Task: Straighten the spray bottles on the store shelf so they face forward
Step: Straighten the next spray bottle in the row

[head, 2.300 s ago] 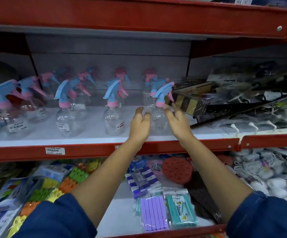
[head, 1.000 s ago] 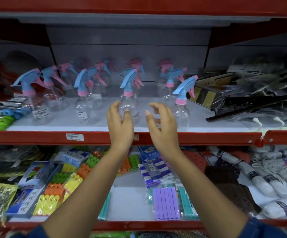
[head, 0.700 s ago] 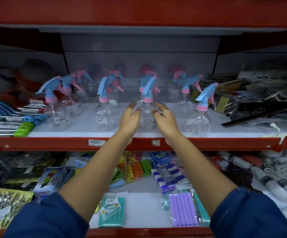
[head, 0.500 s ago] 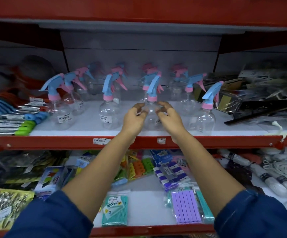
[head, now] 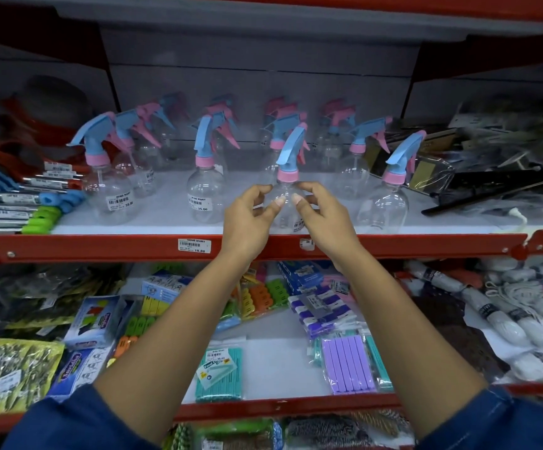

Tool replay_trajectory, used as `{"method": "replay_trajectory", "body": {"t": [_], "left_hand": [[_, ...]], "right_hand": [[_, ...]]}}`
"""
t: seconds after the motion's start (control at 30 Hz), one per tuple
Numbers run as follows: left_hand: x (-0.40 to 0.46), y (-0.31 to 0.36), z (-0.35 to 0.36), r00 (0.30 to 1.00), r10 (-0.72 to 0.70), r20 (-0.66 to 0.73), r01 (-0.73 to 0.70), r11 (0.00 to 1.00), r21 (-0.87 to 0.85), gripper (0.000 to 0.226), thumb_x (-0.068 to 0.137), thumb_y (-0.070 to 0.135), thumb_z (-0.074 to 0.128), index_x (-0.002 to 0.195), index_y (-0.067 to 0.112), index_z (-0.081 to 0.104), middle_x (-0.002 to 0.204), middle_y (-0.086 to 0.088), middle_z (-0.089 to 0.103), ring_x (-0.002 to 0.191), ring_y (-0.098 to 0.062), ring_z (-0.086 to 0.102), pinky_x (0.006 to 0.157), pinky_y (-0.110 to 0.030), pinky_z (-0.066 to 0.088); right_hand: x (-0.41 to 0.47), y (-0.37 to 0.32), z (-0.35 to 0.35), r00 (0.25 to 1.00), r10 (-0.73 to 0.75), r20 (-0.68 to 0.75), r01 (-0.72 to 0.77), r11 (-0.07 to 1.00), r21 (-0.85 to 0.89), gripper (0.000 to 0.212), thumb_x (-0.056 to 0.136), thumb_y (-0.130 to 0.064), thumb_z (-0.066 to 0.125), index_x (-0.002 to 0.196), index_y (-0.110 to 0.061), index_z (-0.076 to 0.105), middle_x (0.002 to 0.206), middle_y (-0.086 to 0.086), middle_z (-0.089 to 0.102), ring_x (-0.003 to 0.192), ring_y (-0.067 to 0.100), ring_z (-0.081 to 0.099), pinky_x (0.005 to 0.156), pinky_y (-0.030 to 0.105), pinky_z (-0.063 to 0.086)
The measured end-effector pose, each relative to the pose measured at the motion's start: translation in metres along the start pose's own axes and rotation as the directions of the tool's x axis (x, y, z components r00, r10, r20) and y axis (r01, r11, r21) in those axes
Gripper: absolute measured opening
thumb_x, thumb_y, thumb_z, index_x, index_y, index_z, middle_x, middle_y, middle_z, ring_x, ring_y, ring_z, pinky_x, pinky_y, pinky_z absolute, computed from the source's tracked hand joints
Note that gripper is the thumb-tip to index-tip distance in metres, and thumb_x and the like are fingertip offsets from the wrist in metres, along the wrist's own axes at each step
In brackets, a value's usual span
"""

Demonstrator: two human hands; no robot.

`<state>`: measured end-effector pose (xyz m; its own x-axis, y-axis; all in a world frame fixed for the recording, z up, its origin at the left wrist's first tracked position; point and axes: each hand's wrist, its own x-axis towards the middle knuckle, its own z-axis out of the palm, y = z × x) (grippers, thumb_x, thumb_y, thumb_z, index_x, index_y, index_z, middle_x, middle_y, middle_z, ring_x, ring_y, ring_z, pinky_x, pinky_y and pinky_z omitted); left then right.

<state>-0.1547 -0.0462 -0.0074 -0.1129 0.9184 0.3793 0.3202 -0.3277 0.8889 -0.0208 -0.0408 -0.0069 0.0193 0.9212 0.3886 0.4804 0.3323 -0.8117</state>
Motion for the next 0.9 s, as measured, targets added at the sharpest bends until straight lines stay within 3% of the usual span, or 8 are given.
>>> {"method": "replay_trajectory", "body": {"t": [0.07,0.27,0.37,0.43,0.53,0.63,0.77,0.9], "left_hand": [[-0.003,0.001,-0.001,1.0,-0.001,0.0,0.001,1.0,-0.007,0.037,0.089,0.032,0.06,0.124,0.019,0.057,0.127,-0.006,0.058,0.113,-0.02,0.056,0.095,-0.034,0.047],[-0.01,0.0,-0.008,1.0,-0.021,0.008,0.022,0.999,-0.043,0.052,0.089,0.037,0.058,0.137,0.022,0.044,0.141,-0.002,0.049,0.124,-0.017,0.05,0.1,-0.033,0.043],[-0.015,-0.003,-0.023,0.994,0.046,-0.1,-0.051,0.997,-0.049,0.045,0.09,0.037,0.057,0.132,0.022,0.05,0.133,0.003,0.054,0.115,-0.009,0.052,0.089,-0.017,0.042],[-0.016,-0.008,-0.037,0.977,0.07,-0.203,-0.083,0.995,-0.056,0.034,0.091,0.036,0.057,0.121,0.022,0.058,0.121,0.005,0.06,0.103,-0.003,0.057,0.078,-0.006,0.043],[-0.008,-0.02,-0.061,0.938,0.045,-0.343,-0.076,0.994,-0.078,0.024,0.092,0.034,0.055,0.111,0.021,0.061,0.113,0.004,0.063,0.096,0.001,0.057,0.073,-0.006,0.044],[0.012,-0.034,-0.081,0.935,-0.025,-0.353,-0.01,0.995,-0.098,0.026,0.091,0.035,0.055,0.113,0.021,0.058,0.123,-0.001,0.058,0.109,-0.011,0.055,0.09,-0.027,0.048],[0.039,-0.04,-0.097,0.97,-0.118,-0.213,0.106,0.992,-0.067,0.044,0.092,0.036,0.053,0.133,0.02,0.046,0.14,-0.003,0.046,0.126,-0.02,0.045,0.103,-0.036,0.04],[0.056,-0.044,-0.104,0.989,-0.137,-0.062,0.135,0.99,-0.039,0.054,0.093,0.038,0.052,0.141,0.018,0.037,0.146,-0.006,0.043,0.13,-0.023,0.044,0.097,-0.03,0.04]], "right_hand": [[-0.004,-0.002,0.0,1.0,-0.007,-0.01,0.006,1.0,-0.009,0.039,0.097,-0.035,0.046,0.135,-0.023,0.048,0.129,0.005,0.057,0.093,0.007,0.06,0.075,0.028,0.054],[-0.017,-0.005,0.005,0.995,-0.015,-0.1,0.012,1.0,-0.027,0.045,0.096,-0.037,0.048,0.139,-0.023,0.045,0.141,0.003,0.052,0.125,0.017,0.05,0.105,0.043,0.043],[-0.03,-0.017,0.017,0.909,-0.209,-0.361,0.198,0.978,-0.067,0.029,0.096,-0.028,0.049,0.12,-0.015,0.058,0.115,0.003,0.063,0.105,0.016,0.059,0.086,0.043,0.053],[-0.037,-0.025,0.028,0.864,-0.302,-0.402,0.307,0.95,-0.054,0.017,0.095,-0.02,0.051,0.106,-0.011,0.062,0.098,0.001,0.065,0.09,0.012,0.06,0.075,0.033,0.053],[-0.038,-0.036,0.05,0.897,-0.297,-0.326,0.329,0.943,0.046,0.014,0.095,-0.018,0.053,0.103,-0.011,0.063,0.096,0.001,0.066,0.087,0.005,0.059,0.069,0.012,0.046],[-0.023,-0.043,0.073,0.967,-0.191,-0.169,0.217,0.964,0.151,0.024,0.095,-0.021,0.052,0.116,-0.012,0.061,0.114,0.003,0.064,0.098,0.004,0.059,0.073,0.002,0.043],[0.009,-0.048,0.101,0.997,-0.065,0.042,0.059,0.99,0.13,0.044,0.097,-0.029,0.049,0.138,-0.016,0.044,0.143,0.005,0.047,0.128,0.019,0.047,0.102,0.026,0.04],[0.035,-0.051,0.118,0.991,0.012,0.136,-0.023,0.997,0.08,0.054,0.097,-0.031,0.048,0.147,-0.02,0.03,0.152,0.007,0.037,0.135,0.025,0.041,0.106,0.033,0.036]]}}
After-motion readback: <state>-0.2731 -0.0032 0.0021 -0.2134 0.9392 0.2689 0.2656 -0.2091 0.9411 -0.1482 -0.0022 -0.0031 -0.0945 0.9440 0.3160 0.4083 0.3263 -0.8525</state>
